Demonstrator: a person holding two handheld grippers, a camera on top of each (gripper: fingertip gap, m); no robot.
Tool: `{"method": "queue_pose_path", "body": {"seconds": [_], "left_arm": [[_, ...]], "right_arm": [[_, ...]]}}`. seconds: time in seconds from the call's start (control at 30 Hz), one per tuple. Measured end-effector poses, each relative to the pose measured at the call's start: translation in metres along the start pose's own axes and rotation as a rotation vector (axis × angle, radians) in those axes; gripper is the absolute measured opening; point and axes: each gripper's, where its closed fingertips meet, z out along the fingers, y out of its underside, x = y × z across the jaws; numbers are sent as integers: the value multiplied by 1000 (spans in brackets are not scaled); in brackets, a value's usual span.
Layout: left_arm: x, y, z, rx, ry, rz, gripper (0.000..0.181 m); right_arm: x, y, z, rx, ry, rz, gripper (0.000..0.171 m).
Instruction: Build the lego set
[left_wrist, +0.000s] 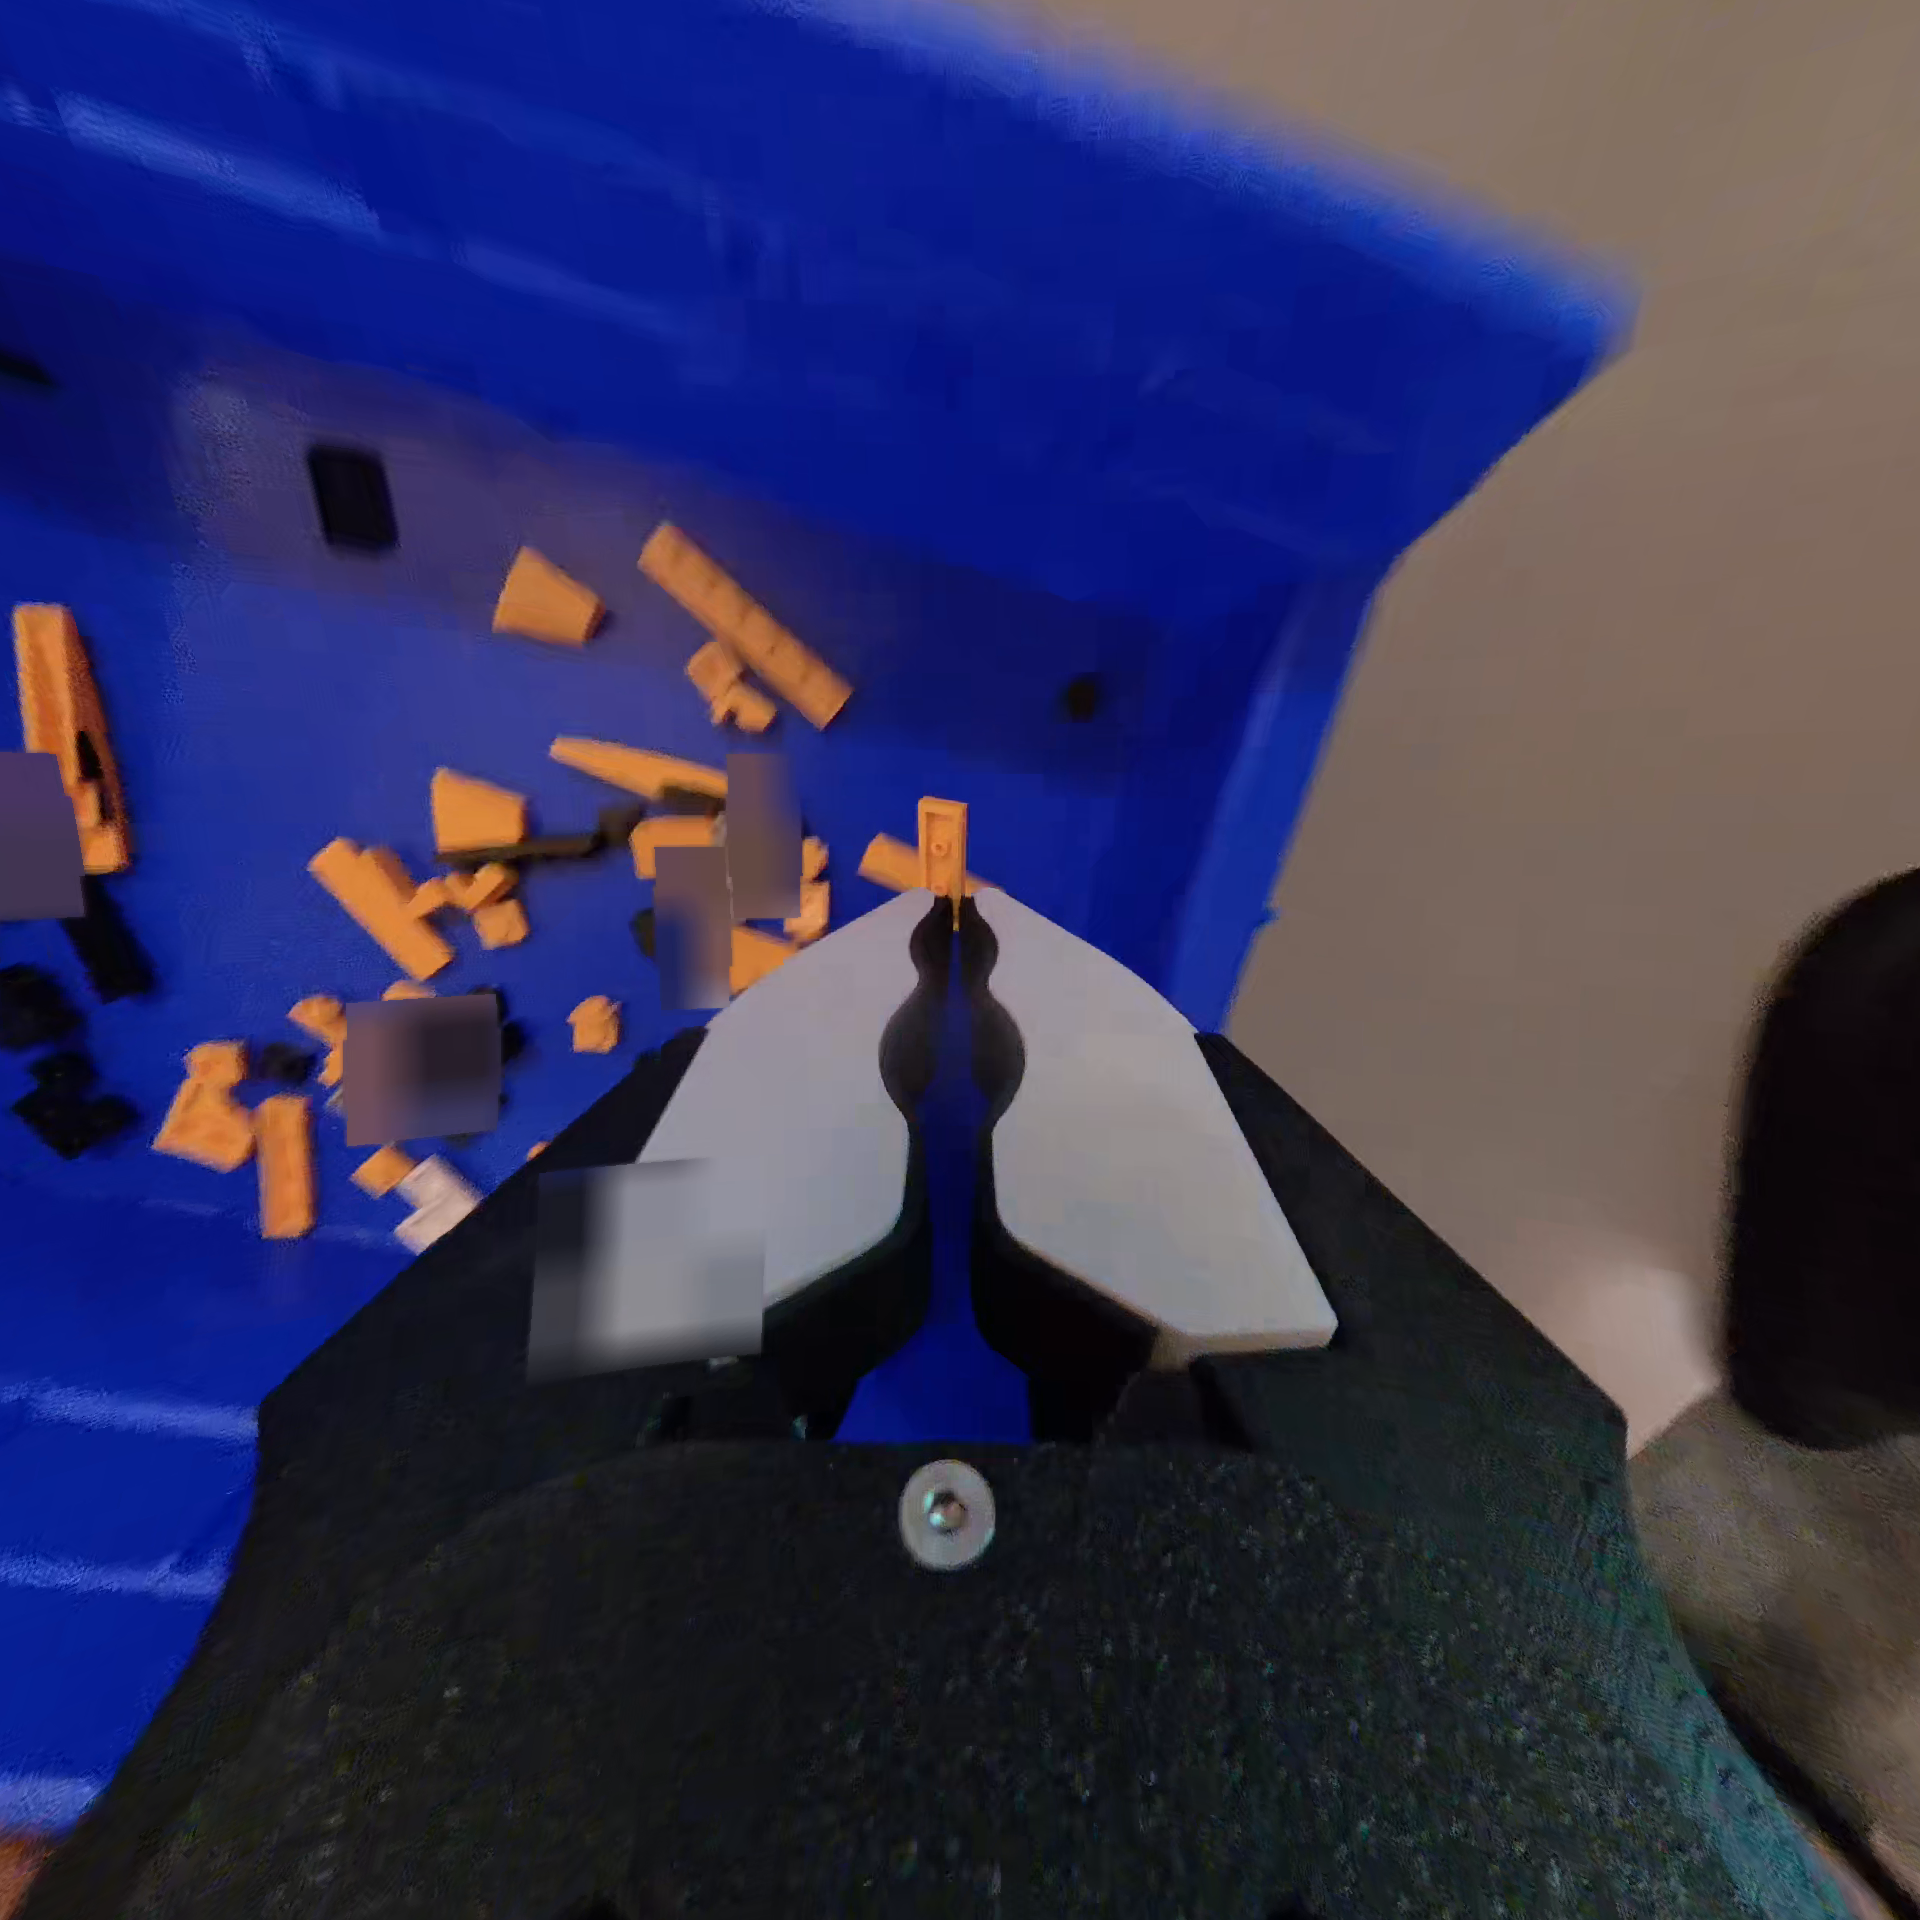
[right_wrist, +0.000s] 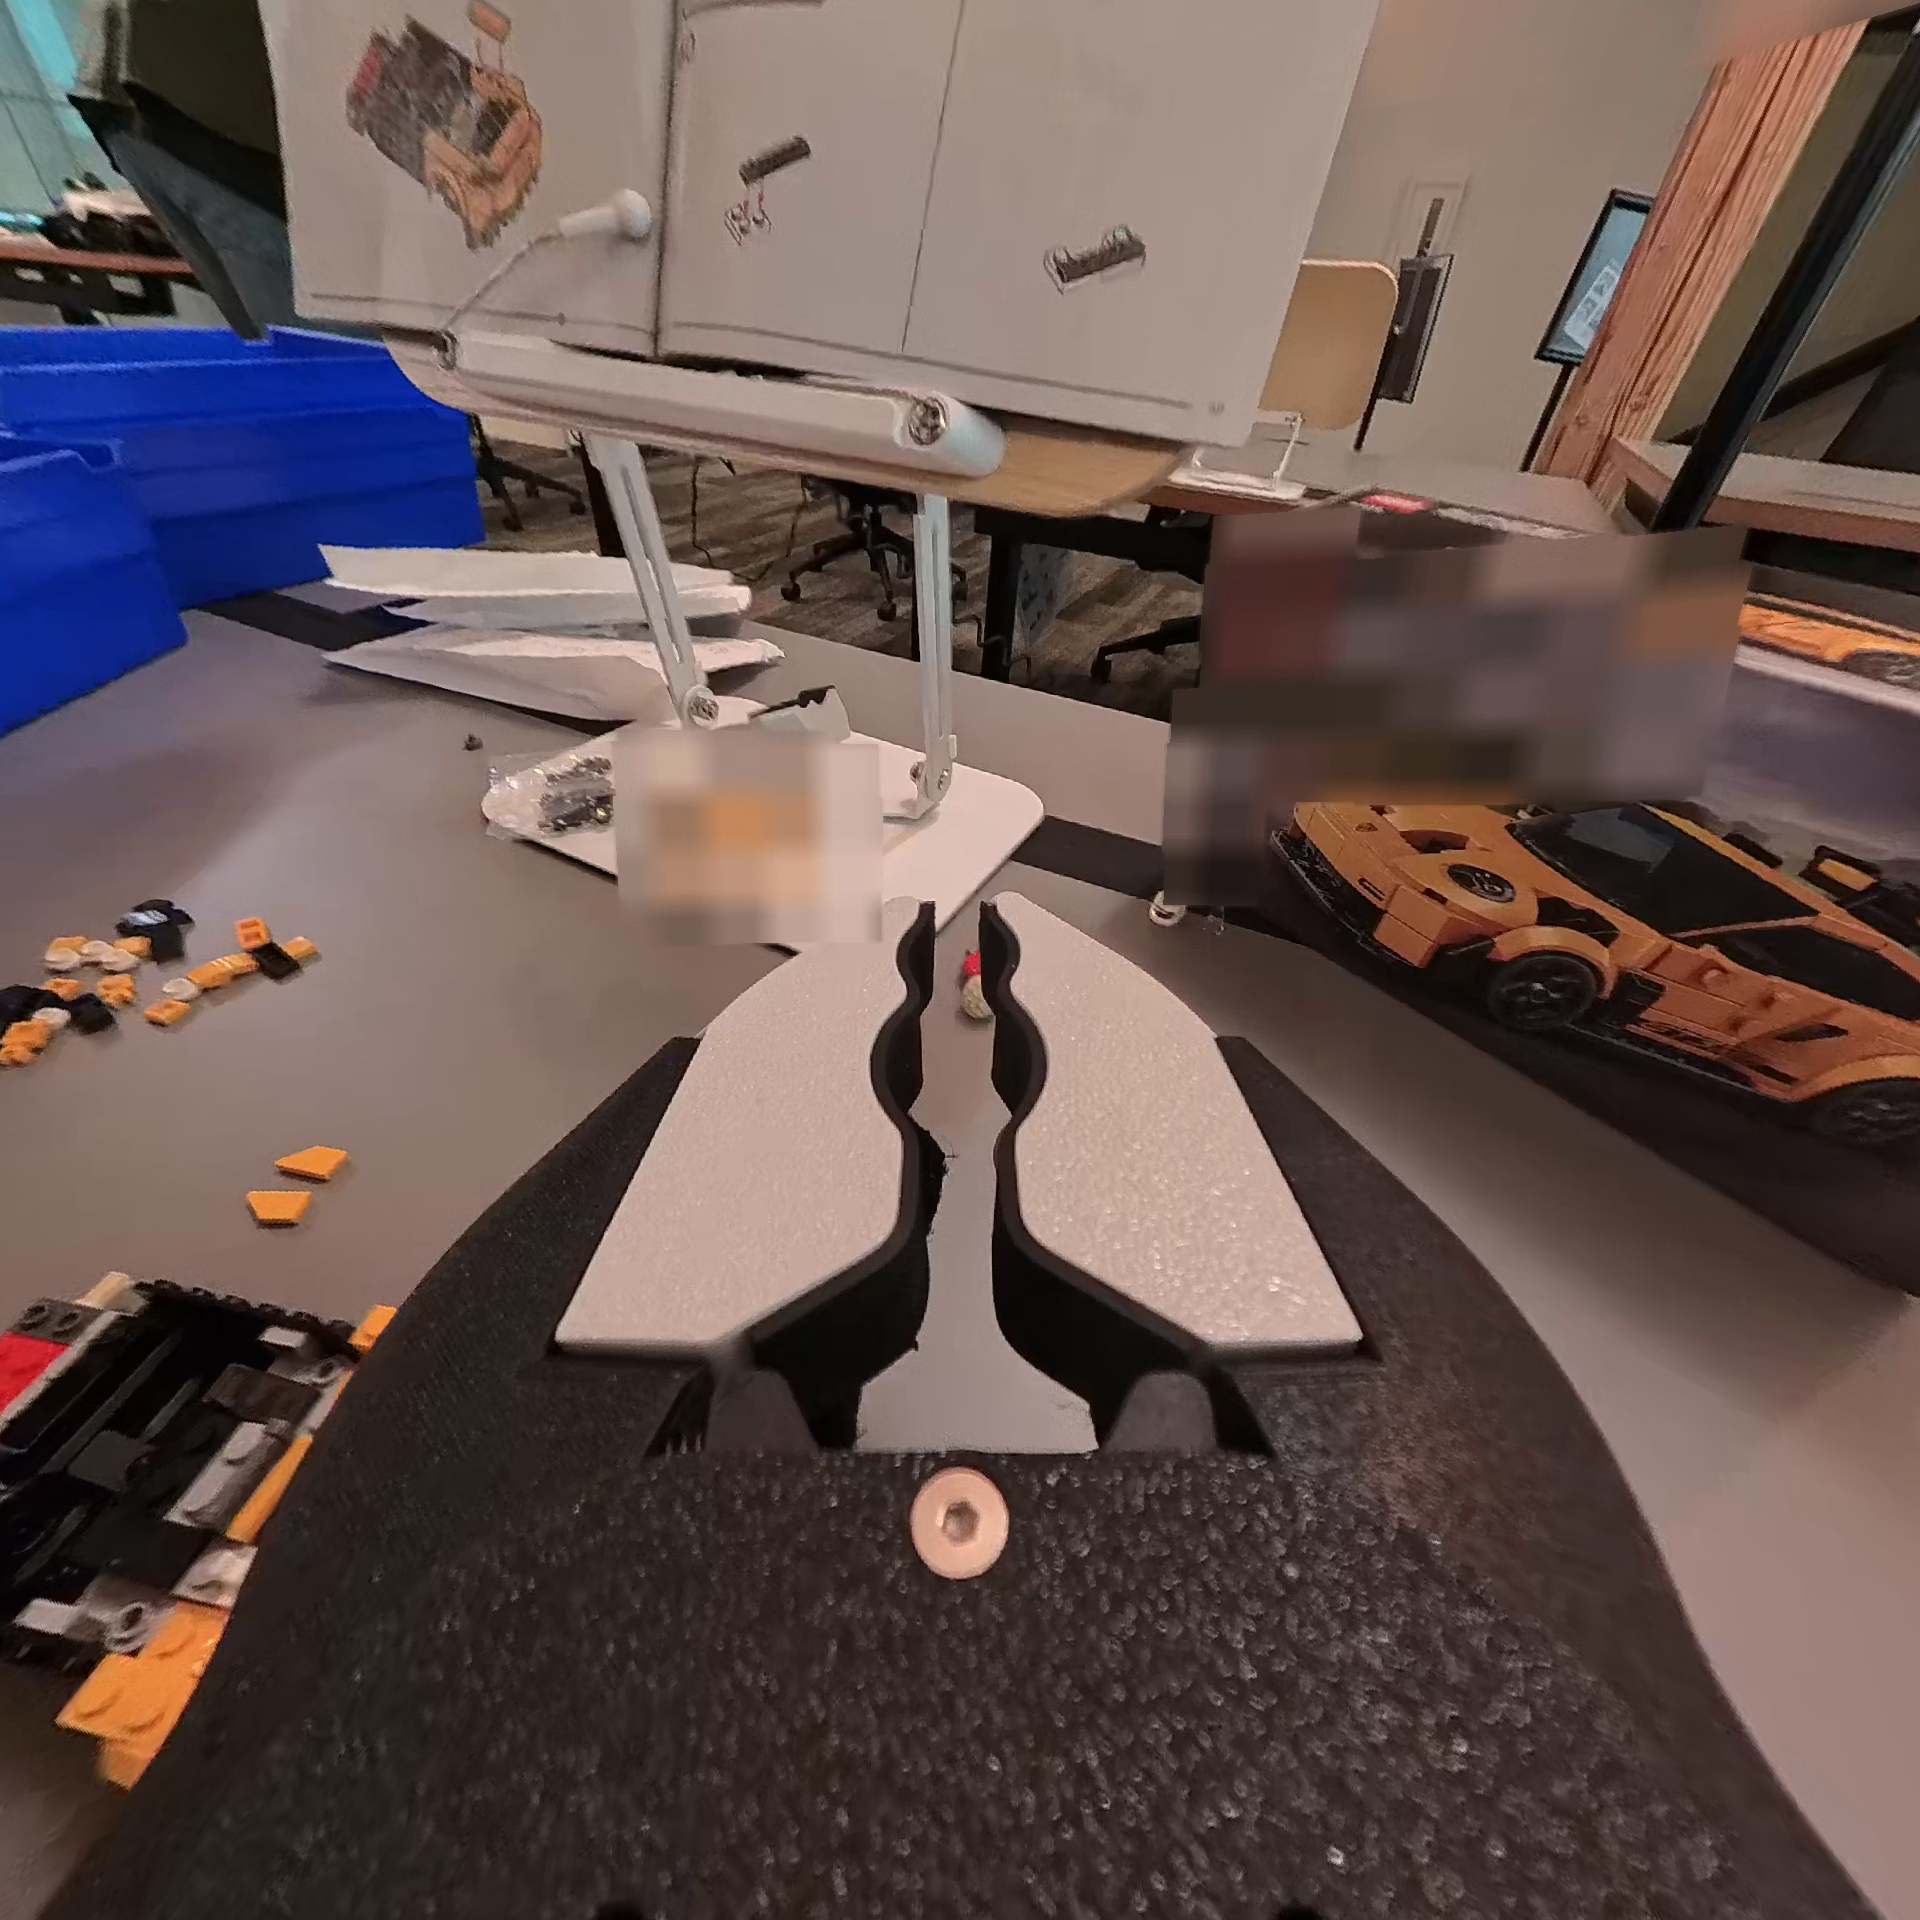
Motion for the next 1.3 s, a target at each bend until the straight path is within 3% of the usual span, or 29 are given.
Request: {"method": "queue_pose_path", "body": {"seconds": [0.2,0.37,0.5,0.7,1.3], "left_arm": [[85,-89,-70,627,530,-58,1],[171,-148,-82,879,925,-44,0],[244,-190,-50,823,1191,-24,1],[316,-220,1,612,1313,-18,0],[321,-229,35,568,1323,-90,0]], "right_arm": [[-40,-31,-14,93,-137,-83,9],[-128,-59,-35,180,-388,-329,10],[-189,-67,-56,204,-568,-604,21],[-200,-68,-77,190,-674,-706,30],[-183,-38,-82,48,-708,-665,24]]}}
